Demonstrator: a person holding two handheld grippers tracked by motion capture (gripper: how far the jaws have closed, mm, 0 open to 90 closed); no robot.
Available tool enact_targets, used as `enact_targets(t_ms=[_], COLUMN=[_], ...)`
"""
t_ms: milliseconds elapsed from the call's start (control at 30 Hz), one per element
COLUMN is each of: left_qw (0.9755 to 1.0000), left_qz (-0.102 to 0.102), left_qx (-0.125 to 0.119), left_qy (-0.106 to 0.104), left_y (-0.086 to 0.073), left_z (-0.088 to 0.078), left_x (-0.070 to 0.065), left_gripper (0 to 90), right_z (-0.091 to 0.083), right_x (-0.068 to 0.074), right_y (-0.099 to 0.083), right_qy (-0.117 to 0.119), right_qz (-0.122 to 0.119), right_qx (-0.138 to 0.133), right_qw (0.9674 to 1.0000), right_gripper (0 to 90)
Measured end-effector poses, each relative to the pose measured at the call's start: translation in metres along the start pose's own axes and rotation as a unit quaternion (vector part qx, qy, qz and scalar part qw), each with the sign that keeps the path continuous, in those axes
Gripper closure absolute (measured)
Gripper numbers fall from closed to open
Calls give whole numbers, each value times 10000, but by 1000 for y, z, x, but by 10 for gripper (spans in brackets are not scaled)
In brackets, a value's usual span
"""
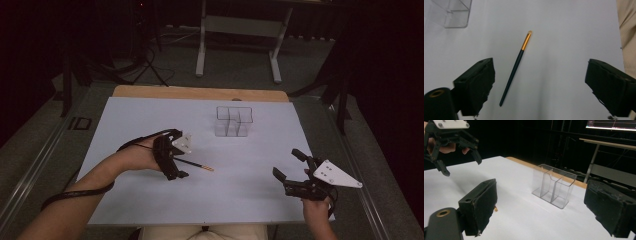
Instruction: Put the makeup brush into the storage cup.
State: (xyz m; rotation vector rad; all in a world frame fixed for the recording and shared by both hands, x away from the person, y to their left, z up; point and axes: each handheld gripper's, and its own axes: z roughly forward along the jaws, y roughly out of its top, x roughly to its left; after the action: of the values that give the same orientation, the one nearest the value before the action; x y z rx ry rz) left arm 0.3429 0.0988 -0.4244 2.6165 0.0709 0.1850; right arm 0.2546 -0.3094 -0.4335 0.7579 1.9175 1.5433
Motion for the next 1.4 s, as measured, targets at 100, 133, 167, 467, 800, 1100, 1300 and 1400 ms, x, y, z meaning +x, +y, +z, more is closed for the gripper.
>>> enact_targets(t_ms=[100, 133, 167, 467, 800, 1100, 1300, 1400], left_qw=[9999, 9999, 9998, 9985, 9972, 9957, 9948, 9943], left_qz=[38, 86, 111, 303, 451, 504, 574, 632], left_qx=[36, 75, 115, 354, 422, 538, 607, 634], left_qy=[-108, -83, -103, -289, -423, -560, -589, -587], left_y=[1, 2, 2, 2, 3, 5, 8, 8], left_z=[3, 4, 5, 16, 24, 37, 45, 49], left_x=[1, 2, 3, 8, 12, 20, 23, 24], left_gripper=[143, 156, 156, 237, 338, 432, 454, 463], right_z=[0, 0, 0, 1, 1, 1, 1, 1], right_x=[0, 0, 0, 0, 0, 0, 0, 0], right_y=[0, 0, 0, 0, -1, -1, -1, -1], right_qy=[4, 3, 3, 6, 15, 17, 21, 26], right_qz=[-2, -6, 1, 2, 7, 2, 2, 1], right_qx=[6, 8, 13, 16, 20, 26, 27, 26], right_qw=[10000, 10000, 10000, 10000, 10000, 10000, 10000, 10000], right_gripper=[115, 115, 115, 115, 115, 115, 115, 115])
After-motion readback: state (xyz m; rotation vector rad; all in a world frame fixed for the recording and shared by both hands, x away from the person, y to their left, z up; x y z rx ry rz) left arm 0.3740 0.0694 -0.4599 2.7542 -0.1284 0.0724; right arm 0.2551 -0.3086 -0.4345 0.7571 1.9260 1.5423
